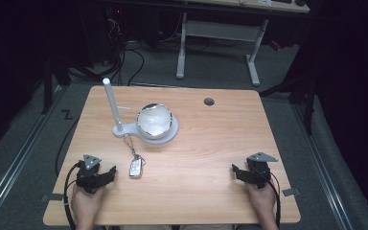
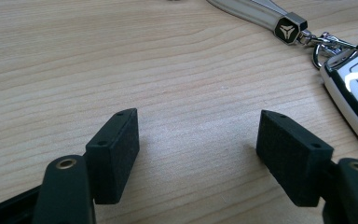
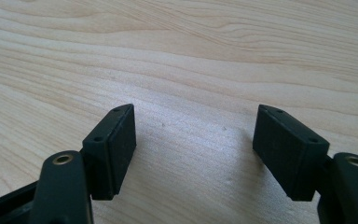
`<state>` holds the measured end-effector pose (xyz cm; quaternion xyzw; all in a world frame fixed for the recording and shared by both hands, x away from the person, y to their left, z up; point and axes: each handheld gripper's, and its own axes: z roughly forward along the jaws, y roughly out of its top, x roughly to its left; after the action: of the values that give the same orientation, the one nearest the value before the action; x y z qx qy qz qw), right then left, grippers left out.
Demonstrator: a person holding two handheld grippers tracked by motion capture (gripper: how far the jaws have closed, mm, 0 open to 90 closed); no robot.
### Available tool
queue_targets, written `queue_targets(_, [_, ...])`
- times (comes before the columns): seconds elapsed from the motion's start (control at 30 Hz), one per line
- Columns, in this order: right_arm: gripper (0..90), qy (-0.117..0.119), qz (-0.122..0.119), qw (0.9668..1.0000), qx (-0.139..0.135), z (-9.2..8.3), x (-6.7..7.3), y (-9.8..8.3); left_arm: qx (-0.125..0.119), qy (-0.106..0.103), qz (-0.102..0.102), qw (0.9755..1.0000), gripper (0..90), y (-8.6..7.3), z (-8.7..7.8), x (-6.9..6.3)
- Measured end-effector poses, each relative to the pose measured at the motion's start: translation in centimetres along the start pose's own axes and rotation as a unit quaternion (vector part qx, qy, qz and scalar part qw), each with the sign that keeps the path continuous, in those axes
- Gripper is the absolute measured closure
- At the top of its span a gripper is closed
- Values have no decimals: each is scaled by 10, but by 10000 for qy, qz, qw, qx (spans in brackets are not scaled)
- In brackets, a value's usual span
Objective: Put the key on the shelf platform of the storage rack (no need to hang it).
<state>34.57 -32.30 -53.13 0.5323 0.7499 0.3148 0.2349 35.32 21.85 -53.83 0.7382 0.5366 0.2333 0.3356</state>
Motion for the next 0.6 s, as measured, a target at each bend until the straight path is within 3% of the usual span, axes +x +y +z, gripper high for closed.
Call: queue_targets(0.6, [304,3,7,10000,-5,0,0,0,-8,69,-74,9999,336,1,0,-1])
